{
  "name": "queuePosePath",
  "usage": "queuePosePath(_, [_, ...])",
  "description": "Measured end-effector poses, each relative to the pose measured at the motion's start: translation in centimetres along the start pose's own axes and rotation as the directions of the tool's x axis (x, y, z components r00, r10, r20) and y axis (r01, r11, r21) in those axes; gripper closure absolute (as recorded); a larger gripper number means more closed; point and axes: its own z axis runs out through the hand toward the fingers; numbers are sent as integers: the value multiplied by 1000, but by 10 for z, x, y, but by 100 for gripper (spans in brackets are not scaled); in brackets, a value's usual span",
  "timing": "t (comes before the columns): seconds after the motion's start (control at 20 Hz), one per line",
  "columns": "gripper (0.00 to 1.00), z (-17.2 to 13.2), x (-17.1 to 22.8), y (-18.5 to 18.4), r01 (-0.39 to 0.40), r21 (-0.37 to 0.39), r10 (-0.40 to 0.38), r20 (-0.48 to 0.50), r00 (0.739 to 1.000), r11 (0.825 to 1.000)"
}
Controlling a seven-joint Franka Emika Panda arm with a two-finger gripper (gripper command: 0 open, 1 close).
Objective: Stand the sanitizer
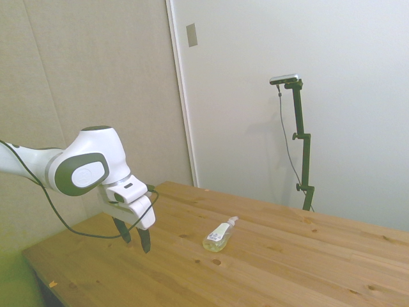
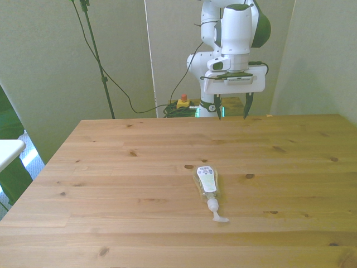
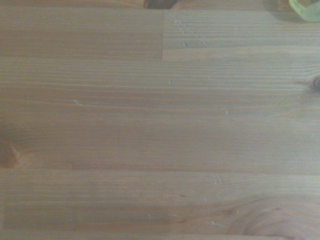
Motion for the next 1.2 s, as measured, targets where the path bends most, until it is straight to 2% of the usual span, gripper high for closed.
queuePosePath(0.25, [0, -5, 17, -1, -17, 0, 17, -14, 1000, 1000])
queuePosePath(0.5, [0, -14, 85, -14, -56, -8, 56, -62, 997, 998])
queuePosePath(0.75, [0, -7, 151, -61, -74, -2, 74, -96, 993, 997])
queuePosePath(1.0, [0, 11, 182, -113, -80, -4, 79, -124, 989, 997])
queuePosePath(1.2, [0, 41, 207, -134, -110, -20, 106, -128, 986, 994])
